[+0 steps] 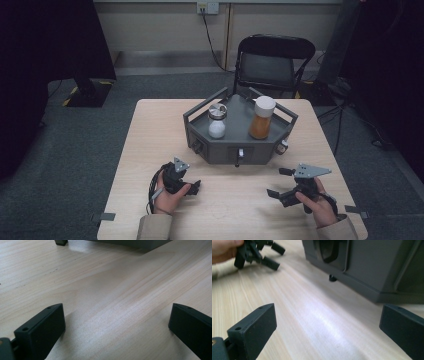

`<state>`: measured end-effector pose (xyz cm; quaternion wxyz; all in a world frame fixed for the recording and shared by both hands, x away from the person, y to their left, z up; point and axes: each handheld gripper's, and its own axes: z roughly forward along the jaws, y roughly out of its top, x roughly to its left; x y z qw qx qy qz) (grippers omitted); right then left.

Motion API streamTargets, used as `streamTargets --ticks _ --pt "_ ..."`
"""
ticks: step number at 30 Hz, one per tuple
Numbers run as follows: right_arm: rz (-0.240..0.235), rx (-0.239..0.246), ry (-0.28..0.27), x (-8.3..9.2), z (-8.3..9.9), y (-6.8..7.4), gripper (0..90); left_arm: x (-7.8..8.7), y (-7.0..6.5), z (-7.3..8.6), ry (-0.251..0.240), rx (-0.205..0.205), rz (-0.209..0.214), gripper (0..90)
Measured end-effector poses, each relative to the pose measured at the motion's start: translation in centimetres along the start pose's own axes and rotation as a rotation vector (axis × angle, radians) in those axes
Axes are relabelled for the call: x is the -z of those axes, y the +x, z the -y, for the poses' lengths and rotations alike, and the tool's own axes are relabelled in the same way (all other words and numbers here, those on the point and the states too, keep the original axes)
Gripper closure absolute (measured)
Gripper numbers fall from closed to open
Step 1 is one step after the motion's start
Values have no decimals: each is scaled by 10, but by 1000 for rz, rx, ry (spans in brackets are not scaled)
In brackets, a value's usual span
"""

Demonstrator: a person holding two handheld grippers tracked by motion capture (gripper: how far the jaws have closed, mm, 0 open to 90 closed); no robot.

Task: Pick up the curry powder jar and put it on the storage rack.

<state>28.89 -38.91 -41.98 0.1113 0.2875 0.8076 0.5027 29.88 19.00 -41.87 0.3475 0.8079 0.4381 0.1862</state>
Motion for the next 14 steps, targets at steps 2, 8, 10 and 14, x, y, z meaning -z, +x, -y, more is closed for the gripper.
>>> streamTargets --ticks 2,8,10,14 --pt "-4 9 16 -1 1 1 0 0 0 0 0 0 0 2" --pt "2 25 49 -3 4 1 1 0 0 0 0 0 0 2" --pt "5 26 56 -3 5 0 1 0 0 0 0 0 0 2" --pt "14 38 74 -5 5 2 2 0 0 0 0 0 0 2"
